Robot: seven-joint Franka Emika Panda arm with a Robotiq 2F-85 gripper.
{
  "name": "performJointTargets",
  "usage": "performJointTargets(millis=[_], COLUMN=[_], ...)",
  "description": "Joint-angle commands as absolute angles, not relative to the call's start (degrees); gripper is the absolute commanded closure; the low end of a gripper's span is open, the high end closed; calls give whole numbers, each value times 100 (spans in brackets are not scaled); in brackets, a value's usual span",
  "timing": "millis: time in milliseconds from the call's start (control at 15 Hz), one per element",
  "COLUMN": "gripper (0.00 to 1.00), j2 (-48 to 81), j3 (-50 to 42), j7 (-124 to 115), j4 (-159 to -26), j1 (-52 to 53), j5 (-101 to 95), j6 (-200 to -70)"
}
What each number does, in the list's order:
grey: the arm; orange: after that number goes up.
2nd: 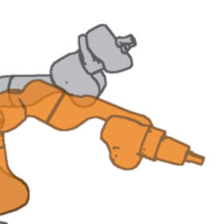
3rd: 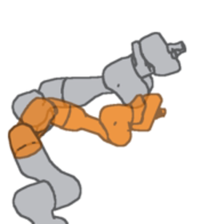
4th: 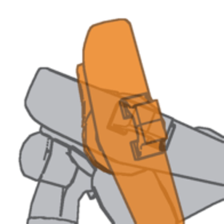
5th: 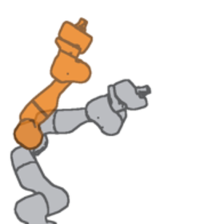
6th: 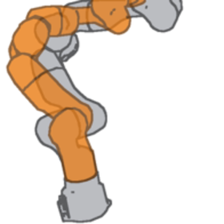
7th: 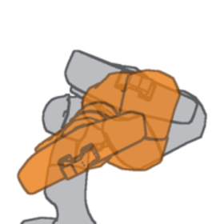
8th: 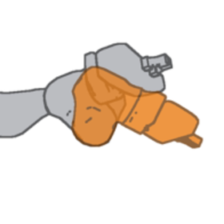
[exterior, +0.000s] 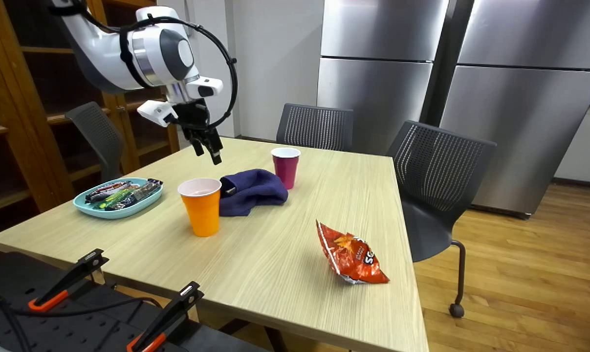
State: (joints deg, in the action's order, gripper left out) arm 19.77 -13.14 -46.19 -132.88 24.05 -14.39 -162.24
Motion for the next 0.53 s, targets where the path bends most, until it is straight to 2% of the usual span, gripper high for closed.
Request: performJointTargets(millis=[0,467], gripper=[0,0], j2=[2138,2281], j3=[-1447,-1385], j7=[-5161,-5521], j4=[-13015,-12941], j1=[2434,2307], j5=[-1617,-1514], j6=[-15845,-15634])
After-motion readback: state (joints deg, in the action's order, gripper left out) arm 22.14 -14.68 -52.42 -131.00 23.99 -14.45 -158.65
